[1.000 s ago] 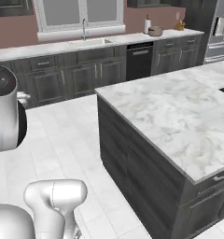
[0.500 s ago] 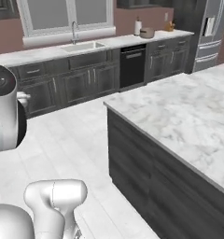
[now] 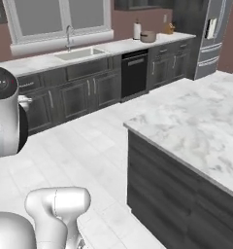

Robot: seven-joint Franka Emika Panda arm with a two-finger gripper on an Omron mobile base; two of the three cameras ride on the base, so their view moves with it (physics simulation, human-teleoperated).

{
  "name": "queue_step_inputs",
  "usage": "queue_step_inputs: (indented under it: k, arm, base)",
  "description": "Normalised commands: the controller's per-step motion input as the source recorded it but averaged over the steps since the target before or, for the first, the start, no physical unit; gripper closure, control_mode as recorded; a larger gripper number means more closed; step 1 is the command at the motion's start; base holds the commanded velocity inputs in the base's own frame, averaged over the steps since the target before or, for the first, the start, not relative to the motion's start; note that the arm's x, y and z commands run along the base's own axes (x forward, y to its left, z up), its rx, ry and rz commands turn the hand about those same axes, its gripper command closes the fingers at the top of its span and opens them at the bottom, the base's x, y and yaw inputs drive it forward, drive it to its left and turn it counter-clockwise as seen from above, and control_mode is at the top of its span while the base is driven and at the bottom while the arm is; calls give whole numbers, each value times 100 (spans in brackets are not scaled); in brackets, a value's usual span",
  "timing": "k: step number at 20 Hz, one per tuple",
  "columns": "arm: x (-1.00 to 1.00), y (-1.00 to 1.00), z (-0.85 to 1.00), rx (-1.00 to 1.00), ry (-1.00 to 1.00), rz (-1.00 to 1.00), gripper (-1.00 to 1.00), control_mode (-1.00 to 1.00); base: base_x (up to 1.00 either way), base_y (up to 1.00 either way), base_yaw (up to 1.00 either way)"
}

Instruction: Pick the kettle from the cabinet and place it on a stove burner. Then pick the pot from the counter and place it on another stove burner. Finally, turn both burners on.

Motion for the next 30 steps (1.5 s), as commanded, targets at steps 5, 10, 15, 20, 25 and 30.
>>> queue_step_inputs:
  k: [5,10,15,20,25,30]
  arm:
    - [0,0,0,0,0,0,-100,100]
    - [0,0,0,0,0,0,-100,100]
    - [0,0,0,0,0,0,-100,100]
    - [0,0,0,0,0,0,-100,100]
    - [0,0,0,0,0,0,-100,100]
    - [0,0,0,0,0,0,-100,100]
  base:
    - [63,100,-22]
    - [67,99,-24]
    - [72,97,-25]
    - [74,89,-23]
    - [86,60,-15]
    - [97,23,-5]
